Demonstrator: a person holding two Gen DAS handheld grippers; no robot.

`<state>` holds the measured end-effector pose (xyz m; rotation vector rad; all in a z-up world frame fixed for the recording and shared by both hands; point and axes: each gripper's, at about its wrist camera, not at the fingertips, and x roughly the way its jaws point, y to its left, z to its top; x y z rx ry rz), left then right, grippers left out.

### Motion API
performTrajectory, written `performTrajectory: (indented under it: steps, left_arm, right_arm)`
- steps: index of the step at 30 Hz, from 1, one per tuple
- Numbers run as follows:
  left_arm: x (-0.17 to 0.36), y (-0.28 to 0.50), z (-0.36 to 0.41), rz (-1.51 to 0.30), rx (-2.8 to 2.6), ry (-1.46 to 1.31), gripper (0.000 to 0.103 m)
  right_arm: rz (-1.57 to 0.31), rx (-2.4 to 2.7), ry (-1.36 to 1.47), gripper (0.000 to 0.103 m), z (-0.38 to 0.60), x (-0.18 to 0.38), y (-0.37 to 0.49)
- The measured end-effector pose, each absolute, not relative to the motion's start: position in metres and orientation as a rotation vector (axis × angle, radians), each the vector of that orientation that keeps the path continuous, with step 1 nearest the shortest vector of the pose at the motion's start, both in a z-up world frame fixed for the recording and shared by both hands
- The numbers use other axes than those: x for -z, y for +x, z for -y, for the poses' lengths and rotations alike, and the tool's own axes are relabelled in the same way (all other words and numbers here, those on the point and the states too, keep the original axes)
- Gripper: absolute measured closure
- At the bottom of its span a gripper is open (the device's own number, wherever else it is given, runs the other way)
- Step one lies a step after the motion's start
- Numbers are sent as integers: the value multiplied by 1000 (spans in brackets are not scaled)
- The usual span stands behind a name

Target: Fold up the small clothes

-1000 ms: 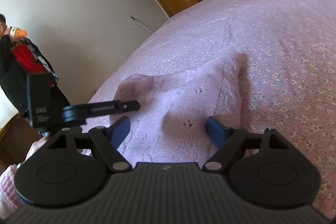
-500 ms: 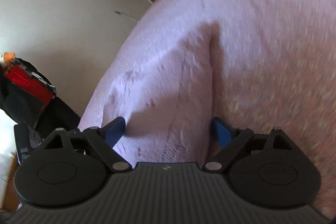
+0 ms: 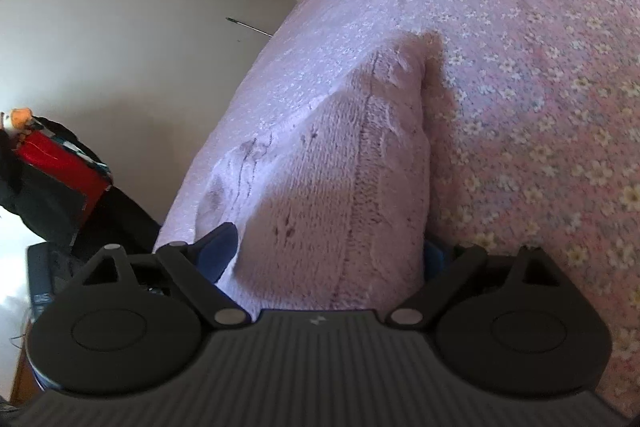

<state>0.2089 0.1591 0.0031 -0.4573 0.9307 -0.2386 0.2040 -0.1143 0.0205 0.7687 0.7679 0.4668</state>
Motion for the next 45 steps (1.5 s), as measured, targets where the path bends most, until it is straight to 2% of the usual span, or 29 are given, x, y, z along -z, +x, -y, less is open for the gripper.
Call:
performTrajectory:
  steps: [1,2,3,4,7,10,13,21,29,36,42,45]
  left_arm:
    - [-4,209,-157,-927,230,-449,27]
    - [-3,208,-156,-924,219,-444,28]
    - [-4,207,-155,-917,214,-446,34]
    - [-4,206,-157,-913,224,-469,45]
    - [-4,202,-154,-908,235,-537,60]
    - [-1,198,-160,-927,257,-663,64]
    - [2,189,-158,-959,292,-751,64]
    - [-6,144,-107,-1004,373,-697,68]
    - [-7,99,-64,-1063,443,-599,68]
    - [-12,65,-49,-1052,392,-469,68]
    - [-20,44,-40,-1005,347,-336,66]
    - [-21,34,-37,-981,311,-305,61]
  right_arm:
    - [-774,-455,757,25,112,-21,206]
    - [-785,-434,747,32,110,-21,207]
    - [-796,-417,744,37,110,-20,210]
    - [-803,-416,756,40,113,-20,212]
    - [-829,-418,764,47,117,-26,214]
    - [-838,-418,782,49,124,-42,211]
    - [-849,-408,811,50,135,-58,205]
    - [-884,-349,745,50,173,-85,147]
    - [-842,-305,692,50,206,-98,62]
    - [-853,-287,719,50,217,-84,10]
    - [-879,-219,614,48,208,-60,-5]
    - [-867,-210,637,47,211,-55,-11]
